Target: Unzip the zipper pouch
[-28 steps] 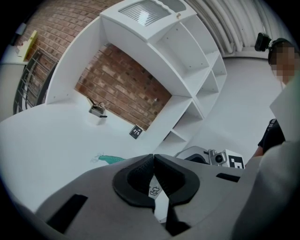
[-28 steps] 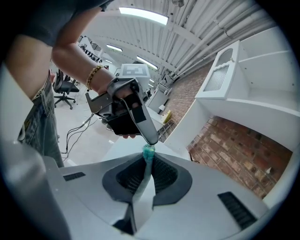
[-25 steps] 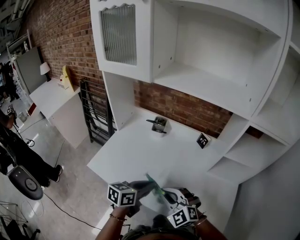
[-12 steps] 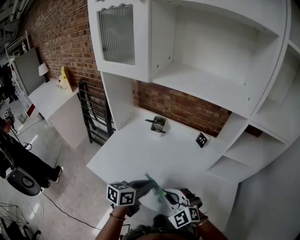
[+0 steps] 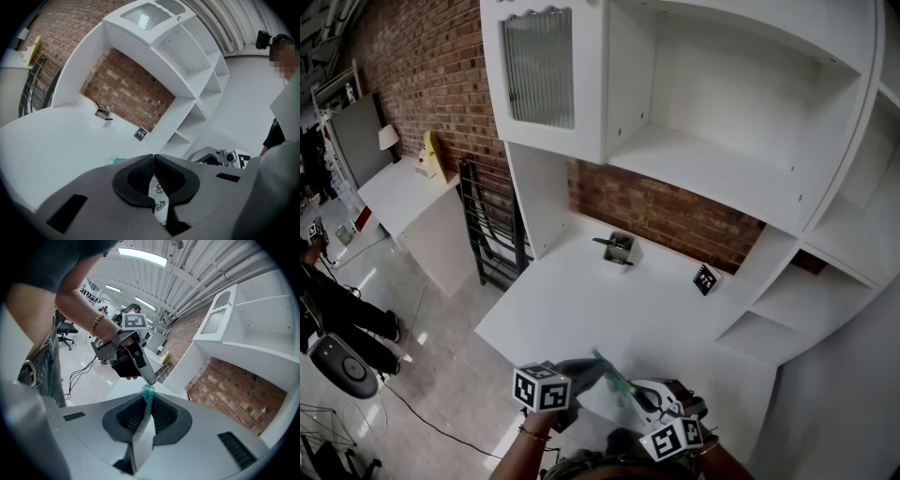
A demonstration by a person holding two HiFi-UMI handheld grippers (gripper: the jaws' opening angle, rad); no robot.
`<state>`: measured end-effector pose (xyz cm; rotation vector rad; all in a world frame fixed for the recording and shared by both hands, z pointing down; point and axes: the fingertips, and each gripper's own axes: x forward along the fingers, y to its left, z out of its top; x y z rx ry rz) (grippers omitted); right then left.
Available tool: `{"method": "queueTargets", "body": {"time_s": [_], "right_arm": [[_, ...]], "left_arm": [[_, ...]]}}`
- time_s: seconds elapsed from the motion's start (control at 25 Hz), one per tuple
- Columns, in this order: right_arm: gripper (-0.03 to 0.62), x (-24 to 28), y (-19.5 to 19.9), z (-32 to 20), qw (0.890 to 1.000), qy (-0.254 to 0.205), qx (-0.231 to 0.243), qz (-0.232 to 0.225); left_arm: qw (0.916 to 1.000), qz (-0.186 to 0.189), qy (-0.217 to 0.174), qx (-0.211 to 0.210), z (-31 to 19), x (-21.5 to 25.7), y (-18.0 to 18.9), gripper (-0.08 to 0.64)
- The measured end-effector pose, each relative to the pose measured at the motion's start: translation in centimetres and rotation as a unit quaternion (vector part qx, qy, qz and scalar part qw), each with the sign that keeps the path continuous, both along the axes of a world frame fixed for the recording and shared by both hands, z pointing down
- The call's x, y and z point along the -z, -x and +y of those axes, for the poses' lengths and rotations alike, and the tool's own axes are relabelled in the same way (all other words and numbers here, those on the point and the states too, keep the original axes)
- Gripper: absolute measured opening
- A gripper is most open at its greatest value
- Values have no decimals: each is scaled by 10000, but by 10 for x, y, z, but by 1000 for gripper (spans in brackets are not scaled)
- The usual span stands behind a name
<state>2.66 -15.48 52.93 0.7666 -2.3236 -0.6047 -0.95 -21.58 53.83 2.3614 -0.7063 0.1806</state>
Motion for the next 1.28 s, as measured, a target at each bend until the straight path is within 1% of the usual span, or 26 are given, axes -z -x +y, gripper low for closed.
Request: {"method": "queueTargets", "body": {"time_s": [0.28, 0.64, 0.92, 1.08, 1.28], "right_arm": [[30, 5, 0, 6, 10000, 22, -22, -95], [30, 9, -6, 17, 9999, -25, -36, -112], [30, 11, -13, 21, 9999, -76, -71, -105], [30, 13, -17, 23, 9998, -106, -84, -142], [30, 15, -18, 24, 9998, -115, -90, -151]], "left_arm": [[9999, -21, -25, 119, -1, 0, 4, 3], [9994, -94, -49, 340, -3, -3, 12, 3], [9994, -97, -106, 302, -1, -1, 5, 3], [9988, -213, -196, 403, -3, 0, 7, 4], [9987, -156, -165, 451, -4, -1, 8, 3]]}}
